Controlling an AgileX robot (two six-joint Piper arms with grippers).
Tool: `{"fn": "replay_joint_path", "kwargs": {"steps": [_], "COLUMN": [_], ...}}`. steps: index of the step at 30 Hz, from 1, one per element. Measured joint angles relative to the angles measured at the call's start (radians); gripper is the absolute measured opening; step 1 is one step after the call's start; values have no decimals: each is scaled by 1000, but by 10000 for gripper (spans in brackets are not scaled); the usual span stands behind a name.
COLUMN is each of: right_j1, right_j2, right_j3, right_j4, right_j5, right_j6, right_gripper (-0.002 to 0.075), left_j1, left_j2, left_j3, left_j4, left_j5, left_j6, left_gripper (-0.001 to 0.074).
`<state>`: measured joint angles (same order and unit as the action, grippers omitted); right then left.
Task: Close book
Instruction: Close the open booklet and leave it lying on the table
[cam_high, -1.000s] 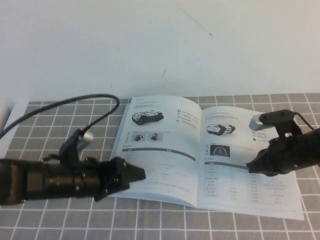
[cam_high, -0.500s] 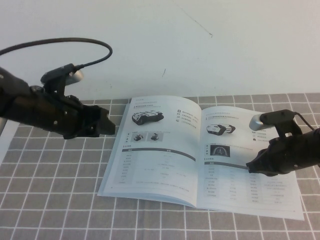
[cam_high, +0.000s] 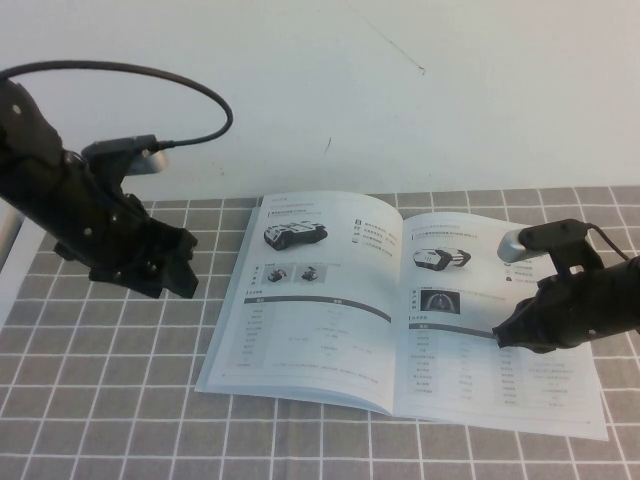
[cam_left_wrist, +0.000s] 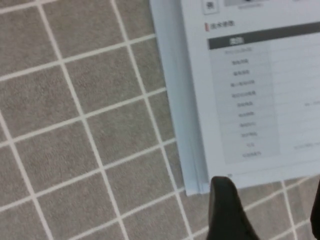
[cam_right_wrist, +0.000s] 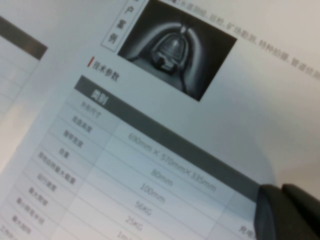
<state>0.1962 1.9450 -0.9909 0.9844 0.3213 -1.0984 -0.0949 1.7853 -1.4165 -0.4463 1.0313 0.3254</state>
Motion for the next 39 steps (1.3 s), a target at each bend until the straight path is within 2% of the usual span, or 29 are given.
{"fn": "replay_joint_path", "kwargs": {"steps": [4,10,13,18,35,39], "right_j1": [0,0,0,0,0,0], "right_j2": [0,2,2,2,2,2], "right_j3": [0,0,-2,-2,-2,-2], "right_j4": [0,4,4,4,4,4], "right_j5": [2,11,15,26,52,52], "right_j6": [0,0,-2,-2,4,4], "right_gripper": [-3,-3,-3,-3,-3,-3], "left_j1": [0,0,0,0,-2,-2], "left_j2": [109,272,316,347,425,431], "left_j3": [-21,-93,-133,-191,-239,-258], "left_j4": [3,-66,-142,-213,-249,-247], "left_j5": [-41,-66,-68,-80,-100,-100], "left_j6": [-4,-4,15,41,54,10], "left_gripper": [353,477,509,521,522,522]}}
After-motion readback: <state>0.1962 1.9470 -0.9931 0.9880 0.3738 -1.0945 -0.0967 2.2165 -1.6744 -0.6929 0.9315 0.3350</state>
